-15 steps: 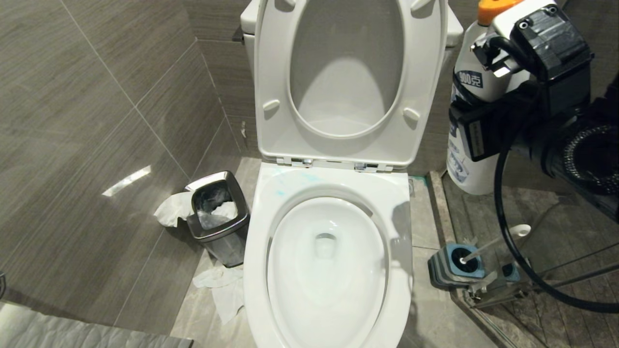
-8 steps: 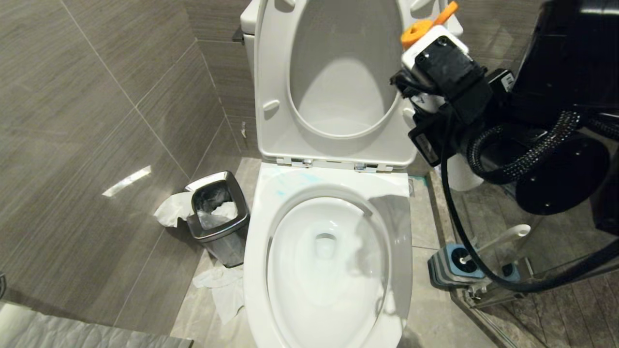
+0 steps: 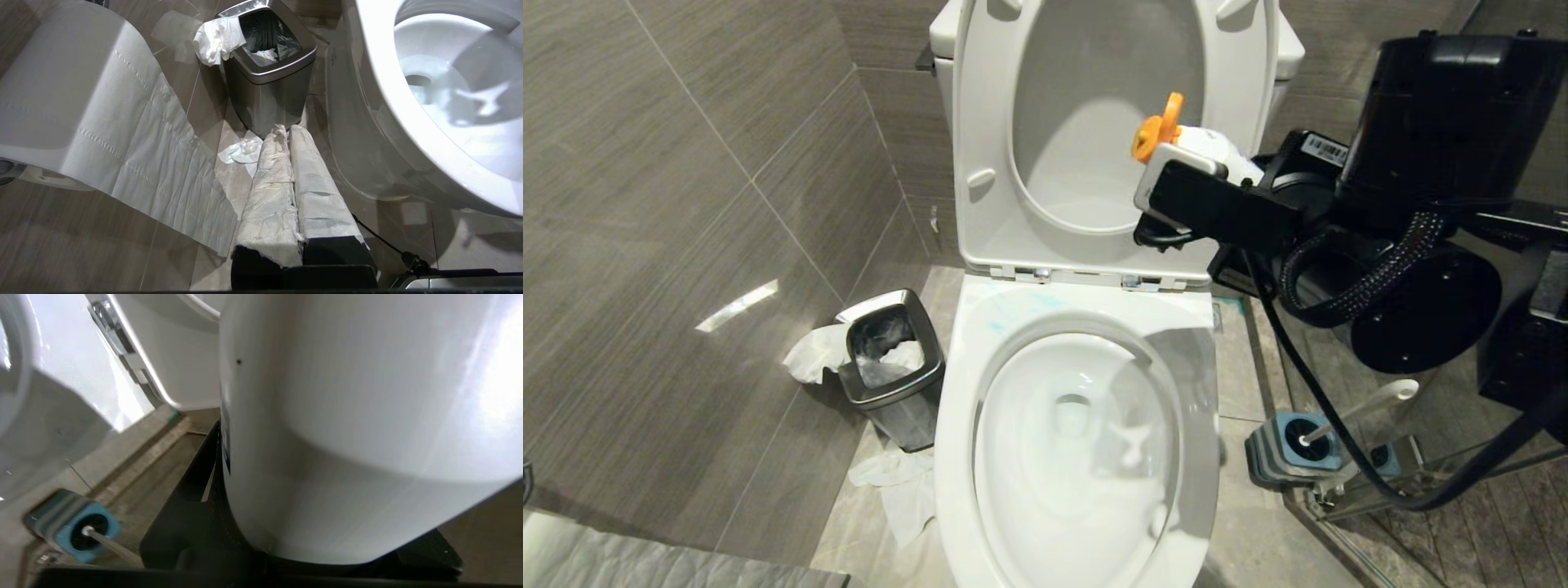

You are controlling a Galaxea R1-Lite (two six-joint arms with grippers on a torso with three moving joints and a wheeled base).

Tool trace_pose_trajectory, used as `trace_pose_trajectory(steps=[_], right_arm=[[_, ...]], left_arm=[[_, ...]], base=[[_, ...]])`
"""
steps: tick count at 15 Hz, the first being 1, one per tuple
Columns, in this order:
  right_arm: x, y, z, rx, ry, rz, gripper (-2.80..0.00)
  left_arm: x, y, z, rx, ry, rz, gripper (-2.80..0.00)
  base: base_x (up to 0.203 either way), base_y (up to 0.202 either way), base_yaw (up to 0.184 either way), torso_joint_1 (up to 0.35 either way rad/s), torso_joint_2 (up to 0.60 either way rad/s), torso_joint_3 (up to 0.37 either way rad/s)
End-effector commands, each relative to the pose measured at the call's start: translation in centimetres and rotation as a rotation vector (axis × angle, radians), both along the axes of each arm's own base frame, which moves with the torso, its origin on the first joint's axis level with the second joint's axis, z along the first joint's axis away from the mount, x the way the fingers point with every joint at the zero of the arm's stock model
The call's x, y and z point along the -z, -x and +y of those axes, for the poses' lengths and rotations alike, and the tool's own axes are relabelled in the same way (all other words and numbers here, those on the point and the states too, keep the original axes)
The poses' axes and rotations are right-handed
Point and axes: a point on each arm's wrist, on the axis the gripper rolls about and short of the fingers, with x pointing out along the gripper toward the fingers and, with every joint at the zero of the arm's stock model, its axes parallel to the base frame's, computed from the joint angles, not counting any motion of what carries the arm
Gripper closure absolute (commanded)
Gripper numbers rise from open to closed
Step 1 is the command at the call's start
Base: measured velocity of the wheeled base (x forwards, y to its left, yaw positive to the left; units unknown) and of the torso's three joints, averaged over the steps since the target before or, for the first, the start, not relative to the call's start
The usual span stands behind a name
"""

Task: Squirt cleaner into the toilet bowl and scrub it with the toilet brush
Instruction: Pour in the cleaning agent

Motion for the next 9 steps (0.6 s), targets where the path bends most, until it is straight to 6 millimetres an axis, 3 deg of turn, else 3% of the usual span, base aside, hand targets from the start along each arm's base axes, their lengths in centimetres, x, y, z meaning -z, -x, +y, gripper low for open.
trace_pose_trajectory(steps=[1, 9], right_arm=[[0.4, -0.26, 0.27, 0.005, 0.075, 0.011, 0.0], [0.46, -0.51, 0.05, 0.072, 0.339, 0.038, 0.0]], left_arm=[[0.04, -0.02, 0.0, 0.001, 0.0, 0.003, 0.0], [0.04, -0.02, 0.0, 0.001, 0.0, 0.003, 0.0]], base=[[0.0, 0.0, 0.0, 0.0, 0.0, 0.0], [0.0, 0.0, 0.0, 0.0, 0.0, 0.0]])
